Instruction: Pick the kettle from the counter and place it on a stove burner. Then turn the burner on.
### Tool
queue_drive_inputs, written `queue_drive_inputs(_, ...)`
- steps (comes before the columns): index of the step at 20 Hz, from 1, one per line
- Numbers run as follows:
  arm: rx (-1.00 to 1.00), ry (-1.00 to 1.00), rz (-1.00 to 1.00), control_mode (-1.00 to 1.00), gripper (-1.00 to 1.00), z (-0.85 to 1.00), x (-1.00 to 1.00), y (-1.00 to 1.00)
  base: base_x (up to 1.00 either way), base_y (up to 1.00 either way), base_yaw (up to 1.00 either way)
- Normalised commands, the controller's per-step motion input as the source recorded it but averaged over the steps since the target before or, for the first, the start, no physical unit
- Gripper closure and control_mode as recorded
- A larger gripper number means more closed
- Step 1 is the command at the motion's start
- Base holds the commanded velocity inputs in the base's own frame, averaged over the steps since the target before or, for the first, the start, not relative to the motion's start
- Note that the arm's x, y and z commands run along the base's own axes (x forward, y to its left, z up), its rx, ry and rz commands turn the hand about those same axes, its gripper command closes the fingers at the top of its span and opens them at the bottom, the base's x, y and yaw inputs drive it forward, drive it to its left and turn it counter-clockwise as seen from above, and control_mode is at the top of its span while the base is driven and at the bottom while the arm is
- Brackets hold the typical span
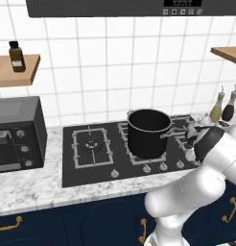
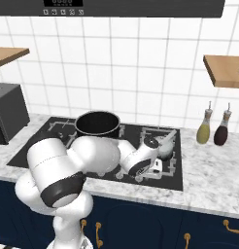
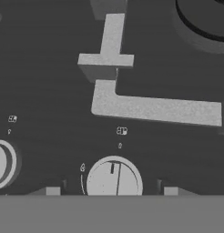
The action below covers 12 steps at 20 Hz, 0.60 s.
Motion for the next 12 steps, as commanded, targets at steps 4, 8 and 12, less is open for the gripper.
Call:
queue_drive_inputs(4, -0.02, 0.0, 0.06, -1.0, 1.0, 0.0, 0.0, 0.0, 0.0, 0.0, 0.0)
queue_drive_inputs(8, -0.11, 0.0, 0.31, -1.0, 1.0, 0.0, 0.0, 0.0, 0.0, 0.0, 0.0)
queue_drive_inputs(12, -0.15, 0.0, 0.42, -1.0, 1.0, 0.0, -0.11, 0.0, 0.0, 0.0, 0.0)
